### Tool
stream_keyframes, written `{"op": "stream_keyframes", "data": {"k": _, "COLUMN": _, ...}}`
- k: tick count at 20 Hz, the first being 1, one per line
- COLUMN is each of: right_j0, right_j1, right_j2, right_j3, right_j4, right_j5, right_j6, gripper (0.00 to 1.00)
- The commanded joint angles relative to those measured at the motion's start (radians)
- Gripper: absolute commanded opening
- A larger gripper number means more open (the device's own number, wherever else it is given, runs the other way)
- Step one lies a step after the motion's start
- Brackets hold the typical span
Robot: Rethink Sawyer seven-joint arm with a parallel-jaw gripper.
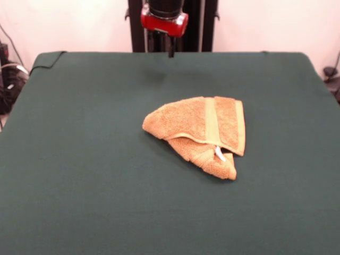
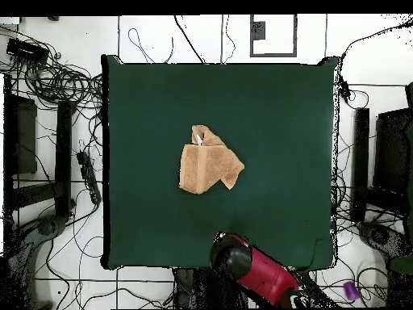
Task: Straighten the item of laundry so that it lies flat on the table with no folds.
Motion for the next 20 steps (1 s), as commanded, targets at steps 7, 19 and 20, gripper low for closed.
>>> {"op": "stream_keyframes", "data": {"k": 7, "right_j0": 0.067, "right_j1": -0.04, "right_j2": 0.095, "right_j3": -0.017, "right_j4": 0.139, "right_j5": 0.074, "right_j6": 0.305, "gripper": 1.0}}
{"op": "stream_keyframes", "data": {"k": 19, "right_j0": 0.133, "right_j1": -0.127, "right_j2": 0.023, "right_j3": -0.106, "right_j4": 0.197, "right_j5": 0.274, "right_j6": 0.28, "gripper": 1.0}}
{"op": "stream_keyframes", "data": {"k": 20, "right_j0": 0.136, "right_j1": -0.131, "right_j2": 0.022, "right_j3": -0.108, "right_j4": 0.201, "right_j5": 0.278, "right_j6": 0.28, "gripper": 1.0}}
